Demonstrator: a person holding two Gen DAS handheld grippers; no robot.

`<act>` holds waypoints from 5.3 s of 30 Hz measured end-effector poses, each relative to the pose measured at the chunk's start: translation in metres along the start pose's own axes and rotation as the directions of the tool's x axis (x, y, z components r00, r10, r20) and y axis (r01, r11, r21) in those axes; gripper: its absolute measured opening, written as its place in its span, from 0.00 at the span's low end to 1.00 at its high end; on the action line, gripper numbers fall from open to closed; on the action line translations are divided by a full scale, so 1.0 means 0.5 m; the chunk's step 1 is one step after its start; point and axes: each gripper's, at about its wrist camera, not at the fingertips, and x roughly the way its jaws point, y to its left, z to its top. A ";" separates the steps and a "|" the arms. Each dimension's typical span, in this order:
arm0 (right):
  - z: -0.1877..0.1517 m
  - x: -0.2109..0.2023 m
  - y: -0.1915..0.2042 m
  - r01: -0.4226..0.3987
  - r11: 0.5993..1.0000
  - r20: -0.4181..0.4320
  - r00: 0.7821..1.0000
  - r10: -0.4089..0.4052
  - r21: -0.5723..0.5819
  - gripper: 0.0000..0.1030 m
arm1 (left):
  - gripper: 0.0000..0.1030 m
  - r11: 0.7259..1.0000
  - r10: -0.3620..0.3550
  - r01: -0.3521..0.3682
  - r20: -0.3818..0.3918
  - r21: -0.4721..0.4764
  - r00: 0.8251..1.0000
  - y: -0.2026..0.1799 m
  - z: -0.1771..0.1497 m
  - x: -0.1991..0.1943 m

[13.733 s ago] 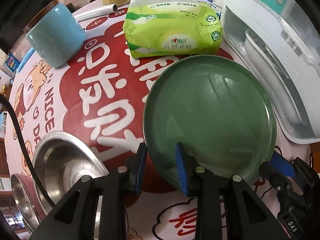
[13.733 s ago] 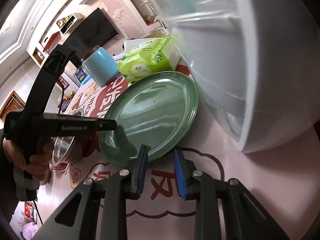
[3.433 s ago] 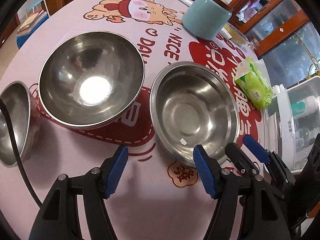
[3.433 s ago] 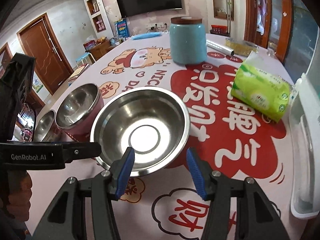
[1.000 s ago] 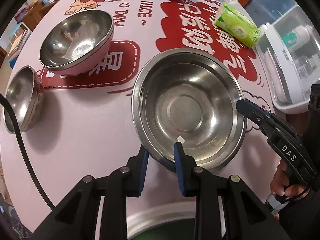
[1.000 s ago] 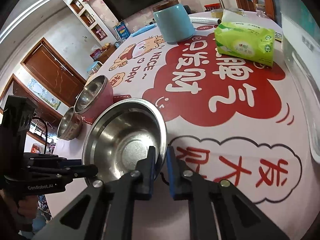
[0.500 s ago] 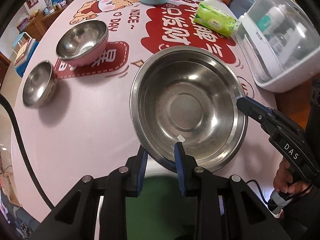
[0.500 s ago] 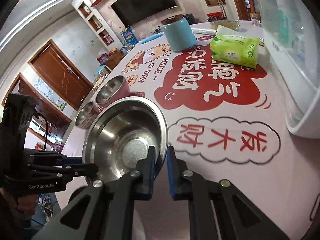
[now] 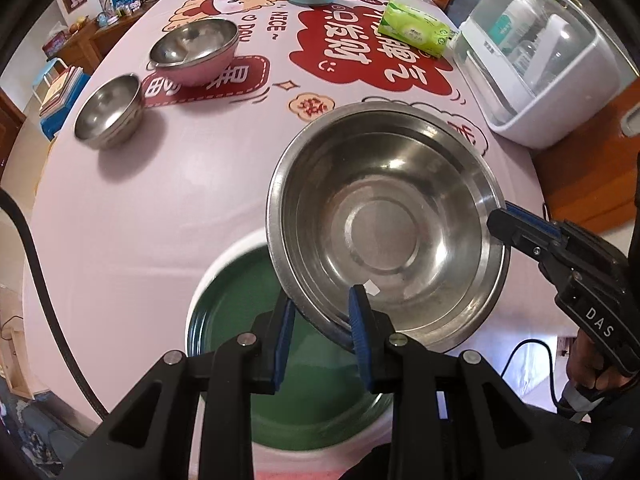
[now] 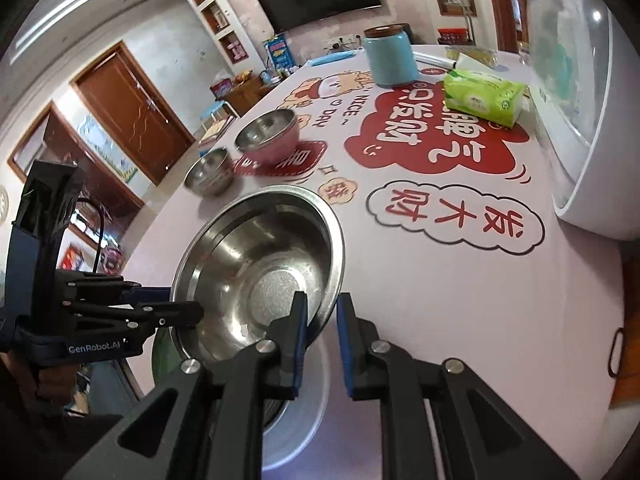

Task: Organize plates and bowls

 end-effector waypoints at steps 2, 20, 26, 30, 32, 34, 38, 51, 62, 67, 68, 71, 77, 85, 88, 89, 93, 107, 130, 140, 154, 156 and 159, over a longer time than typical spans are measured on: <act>-0.013 -0.009 0.025 0.018 1.000 0.002 1.000 -0.018 -0.012 0.14 | 0.25 1.000 -0.008 0.008 0.006 0.000 1.000 0.007 -0.024 -0.009; -0.099 -0.013 0.275 0.099 0.994 0.032 0.995 -0.097 -0.053 0.18 | 0.25 0.998 -0.054 0.051 0.094 0.028 0.994 0.189 -0.150 -0.111; -0.120 0.022 0.355 0.118 0.990 0.005 0.993 -0.118 -0.080 0.20 | 0.25 0.997 -0.069 0.065 0.099 0.038 0.993 0.265 -0.174 -0.122; -0.135 0.051 0.406 0.121 0.989 -0.008 0.992 -0.122 -0.085 0.21 | 0.25 0.997 -0.066 0.063 0.090 0.039 0.994 0.315 -0.182 -0.123; -0.140 0.063 0.432 0.120 0.989 -0.012 0.993 -0.121 -0.086 0.22 | 0.25 0.997 -0.060 0.057 0.085 0.045 0.995 0.345 -0.183 -0.123; -0.147 0.075 0.456 0.124 0.989 -0.013 0.992 -0.126 -0.085 0.23 | 0.25 0.997 -0.057 0.053 0.081 0.053 0.995 0.366 -0.183 -0.122; -0.159 0.106 0.491 0.145 0.987 -0.026 0.989 -0.148 -0.075 0.24 | 0.25 0.996 -0.055 0.051 0.061 0.078 0.997 0.406 -0.183 -0.111; -0.150 0.174 0.582 0.134 0.979 -0.041 0.989 -0.142 -0.152 0.24 | 0.25 0.986 -0.097 0.097 -0.008 0.134 0.995 0.455 -0.155 -0.074; -0.149 0.187 0.591 0.181 0.977 -0.041 0.982 -0.187 -0.114 0.24 | 0.25 0.981 -0.125 0.131 -0.047 0.146 0.991 0.479 -0.146 -0.047; -0.148 0.190 0.592 0.190 0.976 -0.044 0.980 -0.195 -0.105 0.24 | 0.25 0.978 -0.131 0.135 -0.039 0.160 0.991 0.480 -0.145 -0.048; -0.148 0.190 0.593 0.192 0.976 -0.044 0.979 -0.197 -0.105 0.24 | 0.25 0.977 -0.132 0.136 -0.037 0.163 0.991 0.482 -0.148 -0.050; -0.149 0.192 0.595 0.194 0.975 -0.044 0.979 -0.199 -0.107 0.24 | 0.25 0.976 -0.136 0.138 -0.025 0.169 0.990 0.483 -0.151 -0.056; -0.146 0.196 0.597 0.190 0.975 -0.048 0.979 -0.197 -0.116 0.24 | 0.25 0.976 -0.135 0.132 0.007 0.171 0.991 0.487 -0.153 -0.069; -0.151 0.180 0.579 0.219 0.971 -0.044 0.974 -0.224 -0.101 0.24 | 0.25 0.971 -0.157 0.142 0.065 0.190 0.985 0.465 -0.155 -0.089; -0.149 0.172 0.574 0.235 0.967 -0.038 0.970 -0.239 -0.096 0.24 | 0.25 0.969 -0.162 0.144 0.079 0.200 0.984 0.456 -0.160 -0.099; -0.148 0.172 0.573 0.236 0.966 -0.039 0.970 -0.241 -0.101 0.25 | 0.25 0.969 -0.170 0.150 0.087 0.198 0.982 0.454 -0.161 -0.102; -0.141 0.166 0.570 0.256 0.959 -0.026 0.965 -0.261 -0.124 0.25 | 0.25 0.973 -0.175 0.156 0.108 0.170 0.979 0.451 -0.164 -0.108; 0.051 0.098 0.485 0.191 0.980 0.086 0.977 -0.195 0.054 0.44 | 0.42 0.996 -0.085 0.078 0.163 0.048 0.983 0.475 -0.098 -0.151; 0.389 0.052 0.358 0.247 0.963 0.290 0.918 -0.269 0.111 0.58 | 0.63 0.990 0.075 -0.113 0.351 0.089 0.933 0.454 0.278 -0.319; 0.438 0.108 0.265 0.176 0.945 0.292 0.921 -0.256 0.276 0.59 | 0.63 0.982 0.080 -0.138 0.379 0.127 0.922 0.416 0.434 -0.288; 0.439 0.255 0.190 0.096 0.920 0.178 0.969 -0.174 0.381 0.65 | 0.63 0.981 0.005 -0.051 0.240 0.185 0.971 0.377 0.549 -0.068; 0.432 0.277 0.180 0.082 0.908 0.159 0.974 -0.160 0.411 0.65 | 0.63 0.980 0.009 -0.051 0.216 0.191 0.976 0.377 0.555 -0.034; 0.418 0.311 0.163 0.074 0.885 0.128 0.981 -0.149 0.459 0.65 | 0.63 0.979 0.009 -0.045 0.182 0.197 0.983 0.381 0.566 0.018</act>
